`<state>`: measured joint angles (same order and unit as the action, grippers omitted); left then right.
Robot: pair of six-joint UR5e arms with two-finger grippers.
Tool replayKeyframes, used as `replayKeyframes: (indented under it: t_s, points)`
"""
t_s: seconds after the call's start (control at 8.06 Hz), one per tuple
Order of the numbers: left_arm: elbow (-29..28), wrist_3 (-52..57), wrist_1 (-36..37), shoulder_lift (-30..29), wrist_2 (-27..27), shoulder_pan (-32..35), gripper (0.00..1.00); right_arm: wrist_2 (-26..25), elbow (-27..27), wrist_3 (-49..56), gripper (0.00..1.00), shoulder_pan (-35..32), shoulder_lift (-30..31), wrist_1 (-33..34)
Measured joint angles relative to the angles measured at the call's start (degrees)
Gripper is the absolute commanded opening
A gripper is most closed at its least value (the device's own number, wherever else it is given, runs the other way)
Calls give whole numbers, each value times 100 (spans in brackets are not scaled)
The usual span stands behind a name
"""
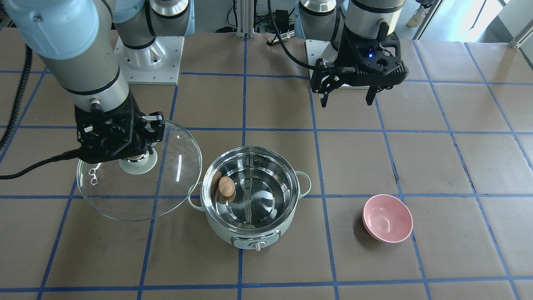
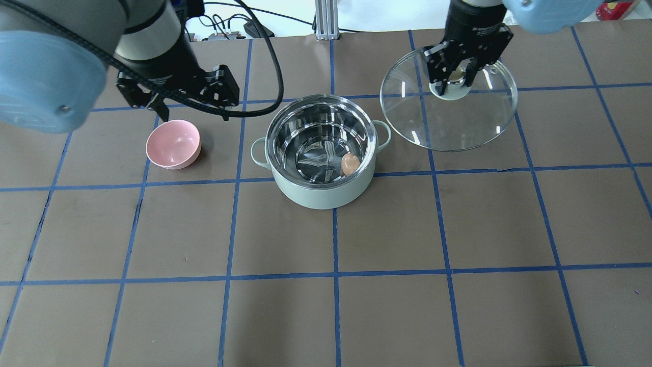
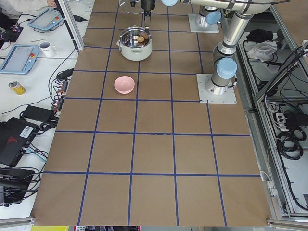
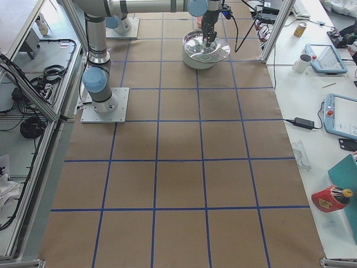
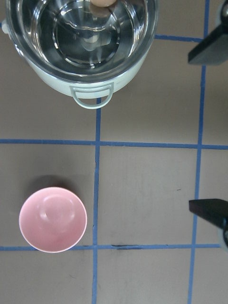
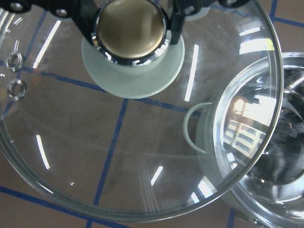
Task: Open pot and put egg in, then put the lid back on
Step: 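Release the egg and withdraw the left gripper while the right brings the lid back, then lower the glass lid onto the pot with the right gripper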
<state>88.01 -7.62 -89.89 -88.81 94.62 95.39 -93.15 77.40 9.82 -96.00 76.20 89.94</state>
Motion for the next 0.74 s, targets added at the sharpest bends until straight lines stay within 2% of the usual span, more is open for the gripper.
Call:
replayKeyframes:
  t_s: [0.37, 0.74]
  points:
    - [-115, 108, -522, 143, -32, -511, 100, 335, -225, -745, 0, -747, -471, 358]
    - [-97, 625, -637, 83, -374, -1001, 100, 553, -270, -1192, 0, -1209, -879, 850]
